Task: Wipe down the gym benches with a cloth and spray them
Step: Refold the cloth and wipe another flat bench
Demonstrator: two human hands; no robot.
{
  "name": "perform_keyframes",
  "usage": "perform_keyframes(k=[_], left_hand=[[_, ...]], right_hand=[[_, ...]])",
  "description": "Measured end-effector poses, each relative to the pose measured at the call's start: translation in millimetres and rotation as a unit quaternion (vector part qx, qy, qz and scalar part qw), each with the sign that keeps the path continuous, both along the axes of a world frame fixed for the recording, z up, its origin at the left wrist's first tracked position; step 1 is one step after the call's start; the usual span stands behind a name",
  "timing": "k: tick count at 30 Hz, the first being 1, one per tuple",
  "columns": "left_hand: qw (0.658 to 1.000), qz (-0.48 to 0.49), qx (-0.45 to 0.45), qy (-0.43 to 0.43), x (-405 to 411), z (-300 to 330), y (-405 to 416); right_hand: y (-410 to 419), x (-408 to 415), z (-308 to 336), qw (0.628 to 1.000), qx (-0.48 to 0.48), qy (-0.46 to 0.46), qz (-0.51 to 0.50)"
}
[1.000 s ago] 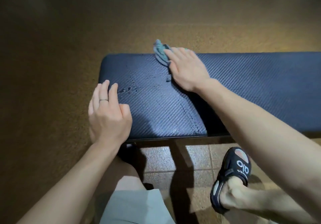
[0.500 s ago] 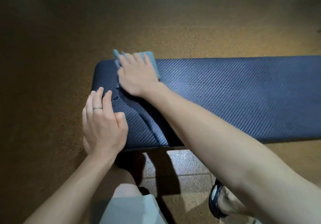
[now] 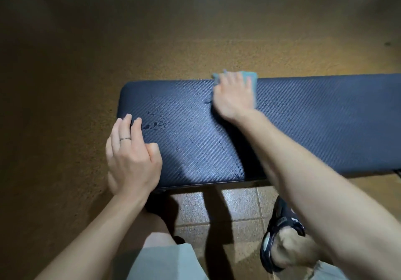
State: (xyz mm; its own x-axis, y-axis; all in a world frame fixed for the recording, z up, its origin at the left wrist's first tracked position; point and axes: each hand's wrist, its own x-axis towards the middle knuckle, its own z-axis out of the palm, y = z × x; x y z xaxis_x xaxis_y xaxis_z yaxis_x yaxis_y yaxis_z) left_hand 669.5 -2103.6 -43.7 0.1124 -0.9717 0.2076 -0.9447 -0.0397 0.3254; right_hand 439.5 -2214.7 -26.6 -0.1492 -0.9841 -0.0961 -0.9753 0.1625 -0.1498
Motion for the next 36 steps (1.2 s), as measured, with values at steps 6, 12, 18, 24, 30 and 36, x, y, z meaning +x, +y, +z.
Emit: perform_keyframes(k=[6, 12, 18, 24, 30, 36], left_hand=[[1.000, 0.000, 0.008, 0.001, 3.1, 0.9, 1.2], [0.999, -0.020, 0.043, -0.017, 5.5, 3.7, 5.4], [0.999, -0.015, 0.039, -0.013, 2.5, 8.1, 4.1], [0.998, -0.027, 0.055, -0.013, 9.2, 8.4, 6.8], [0.997, -0.021, 0.066, -0.024, 3.2, 10.6, 8.1], [0.998, -0.019, 0.065, -0.016, 4.2, 10.1, 7.6]], right_hand=[[99.9, 107.0, -1.5, 0.979, 0.012, -0.074, 0.187], [157.4, -3.2, -4.0, 0.988, -0.007, -0.014, 0.154], [168.0, 92.5, -6.2, 0.996, -0.049, -0.038, 0.060], [189.3, 55.3, -6.9, 0.987, -0.041, -0.030, 0.152], [211.2, -14.4, -7.8, 0.994, -0.044, -0.013, -0.099], [163.3, 79.7, -7.2, 0.984, -0.028, -0.055, 0.168]])
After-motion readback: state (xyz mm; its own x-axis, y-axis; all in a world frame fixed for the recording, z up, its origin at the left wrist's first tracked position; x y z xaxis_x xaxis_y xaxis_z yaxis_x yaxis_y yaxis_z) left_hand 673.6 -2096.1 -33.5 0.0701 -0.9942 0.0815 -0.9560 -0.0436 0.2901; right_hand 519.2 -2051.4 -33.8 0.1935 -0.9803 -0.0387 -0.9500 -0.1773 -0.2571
